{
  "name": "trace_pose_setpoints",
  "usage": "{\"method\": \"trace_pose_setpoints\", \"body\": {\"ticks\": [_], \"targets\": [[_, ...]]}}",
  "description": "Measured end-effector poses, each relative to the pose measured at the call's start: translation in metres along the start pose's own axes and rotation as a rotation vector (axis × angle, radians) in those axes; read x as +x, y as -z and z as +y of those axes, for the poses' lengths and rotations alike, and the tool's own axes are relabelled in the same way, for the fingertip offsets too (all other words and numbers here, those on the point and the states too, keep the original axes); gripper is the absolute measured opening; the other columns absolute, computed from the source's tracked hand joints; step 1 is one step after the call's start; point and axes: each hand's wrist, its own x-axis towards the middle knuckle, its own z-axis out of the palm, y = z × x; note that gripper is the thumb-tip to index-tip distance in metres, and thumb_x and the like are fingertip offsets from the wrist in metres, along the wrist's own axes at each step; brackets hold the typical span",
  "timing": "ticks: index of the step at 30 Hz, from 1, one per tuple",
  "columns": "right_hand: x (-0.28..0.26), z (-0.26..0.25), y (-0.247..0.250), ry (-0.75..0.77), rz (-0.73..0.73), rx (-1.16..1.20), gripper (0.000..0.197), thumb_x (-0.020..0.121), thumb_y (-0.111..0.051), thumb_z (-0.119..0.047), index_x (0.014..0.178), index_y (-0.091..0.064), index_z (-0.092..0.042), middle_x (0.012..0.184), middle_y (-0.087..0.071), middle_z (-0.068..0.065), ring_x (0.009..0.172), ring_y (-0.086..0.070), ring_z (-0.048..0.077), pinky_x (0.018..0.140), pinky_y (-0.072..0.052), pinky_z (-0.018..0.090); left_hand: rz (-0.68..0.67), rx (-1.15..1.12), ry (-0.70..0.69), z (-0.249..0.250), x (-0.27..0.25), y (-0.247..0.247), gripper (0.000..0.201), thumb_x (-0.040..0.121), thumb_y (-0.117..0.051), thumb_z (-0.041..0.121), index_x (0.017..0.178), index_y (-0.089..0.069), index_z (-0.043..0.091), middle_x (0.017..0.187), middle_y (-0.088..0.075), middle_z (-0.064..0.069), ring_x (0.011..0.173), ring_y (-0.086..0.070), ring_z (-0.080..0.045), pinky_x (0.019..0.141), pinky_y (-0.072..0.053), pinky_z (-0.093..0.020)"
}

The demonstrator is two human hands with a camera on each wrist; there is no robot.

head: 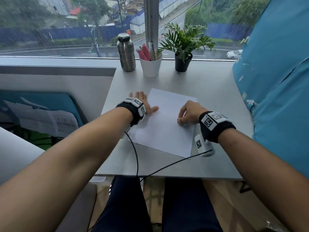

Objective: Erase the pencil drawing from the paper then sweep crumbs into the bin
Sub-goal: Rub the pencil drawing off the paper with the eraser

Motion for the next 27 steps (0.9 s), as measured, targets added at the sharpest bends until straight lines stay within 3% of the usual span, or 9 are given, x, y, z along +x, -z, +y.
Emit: {"method": "trace_pose_setpoints", "body": {"ticks": [1,3,5,6,9,16,21,24,27], "targets": [[0.0,0.0,0.0,-0.004,0.004,0.003,0.008,0.071,-0.078,-0.019,0.079,-0.077,-0.015,0.076,-0.072,0.003,0.068,-0.062,0.01,0.06,-0.045,0.018,0.03,0.028,-0.056,0.01,-0.005,0.001,0.094,0.094,-0.027,0.07,0.155,0.007,0.008,0.163,0.014,-0.008,0.15,0.009,-0.025,0.118,0.009,-0.05],[0.0,-0.001,0.0,0.002,0.011,-0.007,0.008,0.071,-0.078,-0.018,0.078,-0.077,-0.015,0.074,-0.072,0.003,0.063,-0.06,0.007,0.053,-0.044,0.016,0.057,0.029,-0.33,0.036,-0.018,-0.003,0.086,0.098,-0.03,0.061,0.155,0.008,0.009,0.162,0.016,-0.007,0.15,0.011,-0.024,0.118,0.006,-0.05],[-0.001,-0.002,0.0,0.017,0.019,-0.02,0.009,0.071,-0.077,-0.018,0.078,-0.076,-0.012,0.069,-0.068,0.003,0.062,-0.058,0.009,0.052,-0.042,0.017,0.0,0.003,-0.601,0.058,-0.032,-0.015,0.083,0.099,-0.033,0.057,0.156,0.009,0.013,0.162,0.016,-0.006,0.15,0.012,-0.022,0.119,0.005,-0.049],[-0.001,-0.001,0.0,0.018,0.024,-0.017,0.01,0.072,-0.077,-0.018,0.079,-0.076,-0.012,0.068,-0.067,0.003,0.064,-0.059,0.011,0.054,-0.042,0.018,-0.032,-0.016,-0.653,0.062,-0.035,-0.021,0.084,0.099,-0.034,0.058,0.156,0.01,0.015,0.163,0.016,-0.005,0.15,0.012,-0.021,0.12,0.005,-0.048],[-0.003,0.0,-0.002,0.013,0.031,0.001,0.01,0.073,-0.077,-0.019,0.081,-0.076,-0.013,0.074,-0.071,0.004,0.068,-0.061,0.012,0.058,-0.042,0.017,-0.022,-0.037,-0.583,0.045,-0.032,-0.03,0.085,0.096,-0.032,0.063,0.156,0.008,0.02,0.162,0.017,0.001,0.15,0.013,-0.019,0.119,0.006,-0.048],[-0.004,0.0,-0.002,0.002,0.035,-0.001,0.007,0.072,-0.075,-0.016,0.078,-0.077,-0.013,0.077,-0.073,0.005,0.062,-0.06,0.008,0.055,-0.047,0.017,0.026,0.032,-0.062,-0.021,-0.036,-0.02,0.103,0.088,-0.03,0.077,0.155,0.01,0.009,0.163,0.013,-0.01,0.151,0.006,-0.027,0.119,0.008,-0.047],[-0.005,-0.001,-0.004,0.033,0.057,-0.012,0.007,0.075,-0.075,-0.015,0.079,-0.076,-0.01,0.08,-0.073,0.008,0.072,-0.061,0.014,0.067,-0.052,0.024,-0.009,-0.021,-0.514,-0.012,-0.06,-0.027,0.104,0.086,-0.055,0.066,0.156,0.006,0.02,0.163,0.016,-0.001,0.15,0.01,-0.021,0.12,0.003,-0.047],[-0.007,-0.006,-0.006,0.049,0.094,-0.069,0.005,0.074,-0.074,-0.015,0.077,-0.075,-0.011,0.08,-0.071,0.008,0.084,-0.061,0.016,0.07,-0.052,0.025,-0.058,-0.091,-0.428,-0.023,-0.055,-0.034,0.127,0.067,-0.068,0.076,0.156,0.008,0.027,0.162,0.018,0.006,0.149,0.014,-0.017,0.119,0.004,-0.051],[-0.01,-0.02,-0.007,0.126,0.112,-0.134,0.003,0.072,-0.075,-0.013,0.074,-0.077,-0.011,0.077,-0.073,0.004,0.082,-0.065,0.017,0.075,-0.055,0.027,-0.039,-0.111,-0.394,-0.032,-0.052,-0.036,0.146,0.05,-0.069,0.085,0.155,0.014,0.025,0.16,0.022,0.01,0.148,0.017,-0.011,0.119,0.009,-0.05]]}}
